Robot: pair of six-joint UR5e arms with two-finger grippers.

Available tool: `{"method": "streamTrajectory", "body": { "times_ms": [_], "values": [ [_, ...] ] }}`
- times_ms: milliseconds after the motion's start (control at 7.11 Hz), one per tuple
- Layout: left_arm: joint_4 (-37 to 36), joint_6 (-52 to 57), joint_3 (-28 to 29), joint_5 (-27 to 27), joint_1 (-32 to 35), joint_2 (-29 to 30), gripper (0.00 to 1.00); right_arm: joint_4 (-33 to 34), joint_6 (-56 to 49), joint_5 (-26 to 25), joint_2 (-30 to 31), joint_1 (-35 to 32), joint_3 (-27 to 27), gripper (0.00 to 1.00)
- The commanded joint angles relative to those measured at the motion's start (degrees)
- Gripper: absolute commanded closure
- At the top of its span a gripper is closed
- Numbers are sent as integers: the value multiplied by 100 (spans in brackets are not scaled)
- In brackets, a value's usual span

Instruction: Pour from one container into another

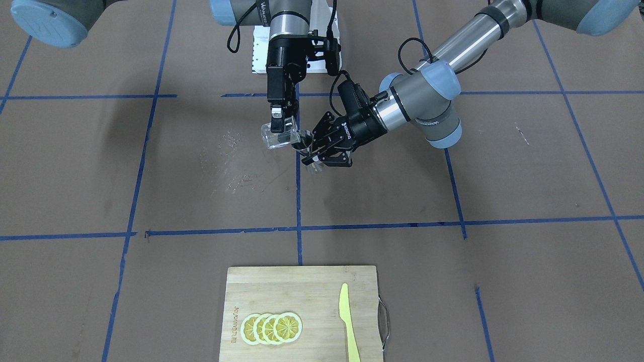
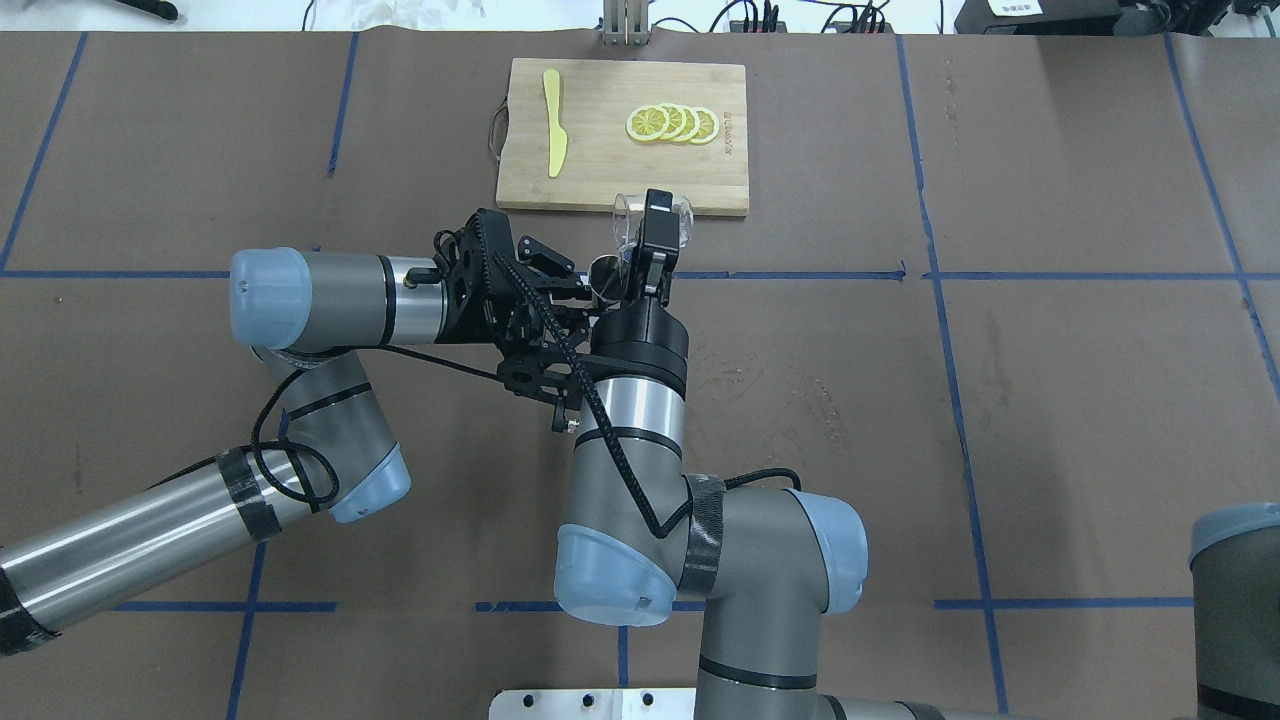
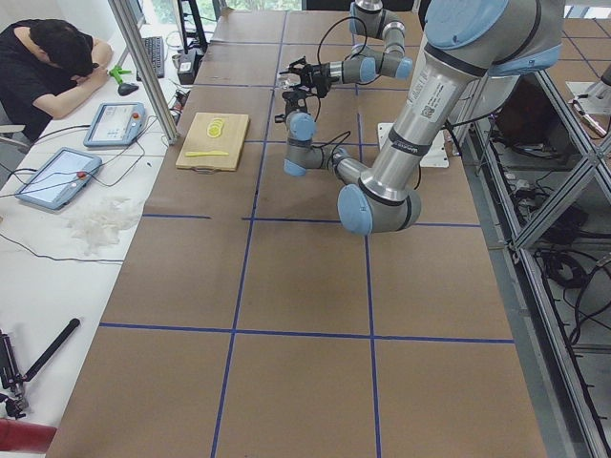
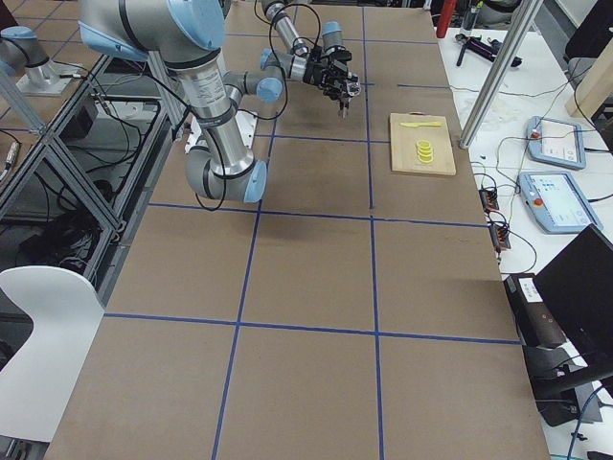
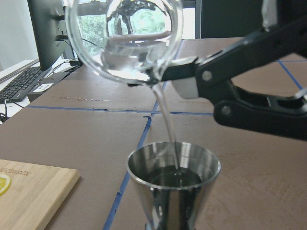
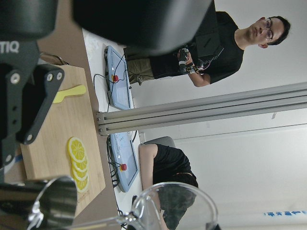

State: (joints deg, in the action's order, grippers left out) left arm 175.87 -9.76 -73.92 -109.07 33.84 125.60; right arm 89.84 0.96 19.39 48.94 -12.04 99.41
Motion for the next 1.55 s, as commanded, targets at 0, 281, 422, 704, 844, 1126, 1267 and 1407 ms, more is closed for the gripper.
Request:
{"method": "streamTrajectory", "body": {
  "times_ms": [0, 281, 422, 704, 844, 1126, 1267, 1407],
  "values": [
    [0, 0, 0, 0, 0, 0, 100, 50, -104, -67, 1, 0, 0, 100],
    [0, 0, 0, 0, 0, 0, 100, 59, -113, -67, 1, 0, 0, 100],
    [0, 0, 0, 0, 0, 0, 100, 59, -113, -67, 1, 0, -9, 100],
    [0, 0, 0, 0, -9, 0, 100, 59, -122, -67, 1, 0, 0, 100],
    [0, 0, 0, 0, -9, 0, 100, 51, -114, -58, -16, 0, 9, 100],
    [0, 0, 0, 0, -9, 0, 100, 24, -61, -50, -42, -9, 35, 100],
    [0, 0, 0, 0, -9, 0, 100, -11, -8, -41, -43, -9, 52, 100],
    [0, 0, 0, 0, -9, -9, 100, -11, 79, -23, -43, -26, 148, 100]
  ]
}}
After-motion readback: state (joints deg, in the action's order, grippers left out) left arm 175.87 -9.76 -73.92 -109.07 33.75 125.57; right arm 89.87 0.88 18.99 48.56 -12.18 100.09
